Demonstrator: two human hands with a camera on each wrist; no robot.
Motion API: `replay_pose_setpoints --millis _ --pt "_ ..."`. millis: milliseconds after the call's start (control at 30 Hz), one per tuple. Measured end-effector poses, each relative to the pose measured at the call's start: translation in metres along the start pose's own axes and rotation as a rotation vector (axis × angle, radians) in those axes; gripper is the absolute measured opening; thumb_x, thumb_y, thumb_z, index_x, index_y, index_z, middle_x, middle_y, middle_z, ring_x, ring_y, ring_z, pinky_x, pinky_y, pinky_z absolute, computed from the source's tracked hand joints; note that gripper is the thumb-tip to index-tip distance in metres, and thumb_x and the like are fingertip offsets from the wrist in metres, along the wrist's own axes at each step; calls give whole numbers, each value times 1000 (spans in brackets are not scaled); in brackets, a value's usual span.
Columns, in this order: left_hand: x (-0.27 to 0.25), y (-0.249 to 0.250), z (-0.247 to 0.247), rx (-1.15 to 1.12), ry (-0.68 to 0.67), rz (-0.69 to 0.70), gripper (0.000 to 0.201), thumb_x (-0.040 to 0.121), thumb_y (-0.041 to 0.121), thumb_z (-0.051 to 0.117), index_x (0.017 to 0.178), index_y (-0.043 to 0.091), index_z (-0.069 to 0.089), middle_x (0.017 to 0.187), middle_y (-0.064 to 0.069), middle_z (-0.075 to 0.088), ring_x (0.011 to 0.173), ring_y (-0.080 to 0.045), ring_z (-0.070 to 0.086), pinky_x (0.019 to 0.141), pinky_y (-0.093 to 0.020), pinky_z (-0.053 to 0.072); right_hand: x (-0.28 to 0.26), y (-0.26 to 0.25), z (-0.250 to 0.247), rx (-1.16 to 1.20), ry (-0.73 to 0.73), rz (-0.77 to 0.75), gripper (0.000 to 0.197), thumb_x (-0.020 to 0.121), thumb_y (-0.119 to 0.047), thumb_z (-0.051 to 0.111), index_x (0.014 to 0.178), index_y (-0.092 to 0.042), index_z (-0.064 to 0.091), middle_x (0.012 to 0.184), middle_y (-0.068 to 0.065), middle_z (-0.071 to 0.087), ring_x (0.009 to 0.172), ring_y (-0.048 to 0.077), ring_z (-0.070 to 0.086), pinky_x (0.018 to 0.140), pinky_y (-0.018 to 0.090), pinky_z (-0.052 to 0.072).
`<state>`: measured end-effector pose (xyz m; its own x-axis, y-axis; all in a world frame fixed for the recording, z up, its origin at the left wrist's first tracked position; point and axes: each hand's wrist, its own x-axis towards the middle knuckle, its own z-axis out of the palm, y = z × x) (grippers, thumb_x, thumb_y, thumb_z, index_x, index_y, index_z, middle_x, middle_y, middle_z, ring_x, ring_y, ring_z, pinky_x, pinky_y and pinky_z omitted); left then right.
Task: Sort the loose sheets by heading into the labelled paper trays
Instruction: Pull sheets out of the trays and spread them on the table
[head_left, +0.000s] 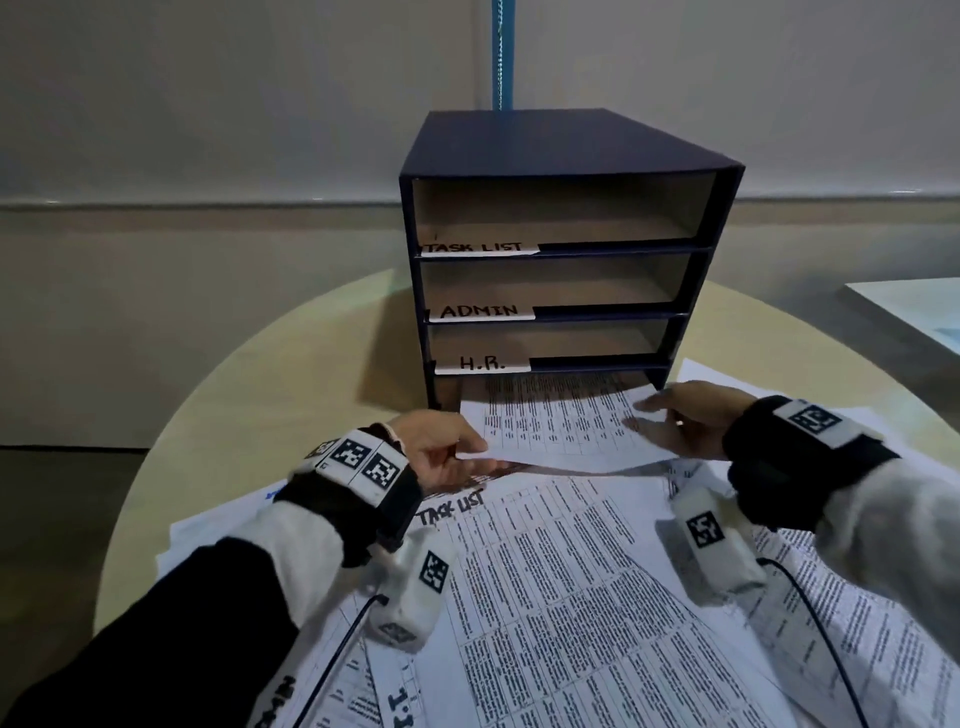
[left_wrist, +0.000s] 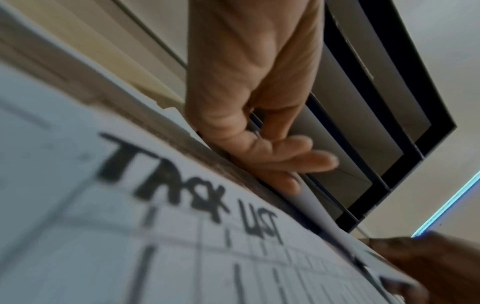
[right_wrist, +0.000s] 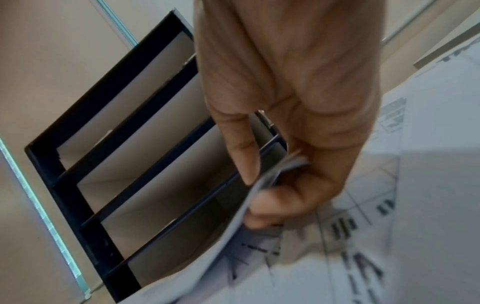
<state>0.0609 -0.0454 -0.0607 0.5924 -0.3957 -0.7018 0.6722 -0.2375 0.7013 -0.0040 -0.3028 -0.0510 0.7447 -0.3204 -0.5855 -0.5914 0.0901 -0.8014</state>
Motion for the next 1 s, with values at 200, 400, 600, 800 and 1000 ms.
replay_pose_setpoints --millis 200,400,600,800,1000 --pt "3 11 4 -284 44 157 21 93 -10 35 114 -8 34 74 -34 60 53 -23 65 43 -22 53 -3 -2 3 62 28 -24 6 93 10 38 93 6 42 53 19 54 33 19 46 35 17 44" --pt "17 18 13 402 244 205 21 87 0 46 71 13 45 76 -1 45 83 -17 43 61 -22 41 22 -8 29 211 206 -103 7 93 11 34 94 10 41 105 33 50 37 33 59 30 26 46" --pt "15 28 26 980 168 135 13 92 6 42 81 11 46 84 -1 40 72 -12 39 46 -13 32 40 -8 40 243 109 -154 10 95 6 36 104 5 40 102 21 53 54 21 64 44 18 51" --pt "14 27 24 1091 79 165 50 90 6 44 139 8 34 140 -11 41 125 -27 43 89 -26 39 41 -9 44 383 104 -181 14 93 7 36 105 1 38 131 29 47 94 30 62 48 23 56" --pt "20 33 13 1151 240 289 17 92 17 43 85 6 55 92 -7 50 81 -20 47 68 -25 36 40 -9 42 373 93 -167 16 91 8 32 79 0 39 112 37 53 69 28 58 59 31 53"
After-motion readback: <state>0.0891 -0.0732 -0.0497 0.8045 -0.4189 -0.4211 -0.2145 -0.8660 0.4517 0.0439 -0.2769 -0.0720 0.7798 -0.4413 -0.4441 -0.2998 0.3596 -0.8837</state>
